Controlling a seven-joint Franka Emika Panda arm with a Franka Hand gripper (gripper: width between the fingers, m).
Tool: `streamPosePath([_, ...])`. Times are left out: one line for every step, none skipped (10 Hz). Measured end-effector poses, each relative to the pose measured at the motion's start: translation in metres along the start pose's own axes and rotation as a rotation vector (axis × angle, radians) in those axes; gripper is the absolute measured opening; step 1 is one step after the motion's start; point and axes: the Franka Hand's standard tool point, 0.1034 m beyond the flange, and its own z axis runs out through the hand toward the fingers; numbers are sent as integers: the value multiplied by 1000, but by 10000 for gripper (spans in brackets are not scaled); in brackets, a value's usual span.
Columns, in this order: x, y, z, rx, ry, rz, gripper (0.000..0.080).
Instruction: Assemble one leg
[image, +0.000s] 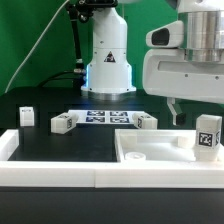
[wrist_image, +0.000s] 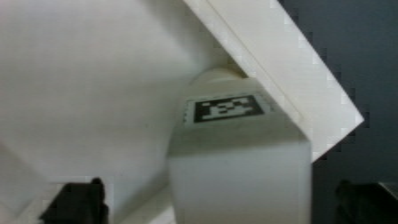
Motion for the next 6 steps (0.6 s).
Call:
streamPosePath([0, -4, 0, 8, 11, -75, 649])
streamPosePath([1, -5, -1, 13, 20, -118, 649])
streamPosePath([1, -5, -1, 14, 23, -116, 649])
streamPosePath([1, -5, -1, 14, 24, -115, 559])
streamPosePath([2, -5, -1, 14, 24, -114, 559])
streamPosePath([2, -5, -1, 14, 24, -114, 358])
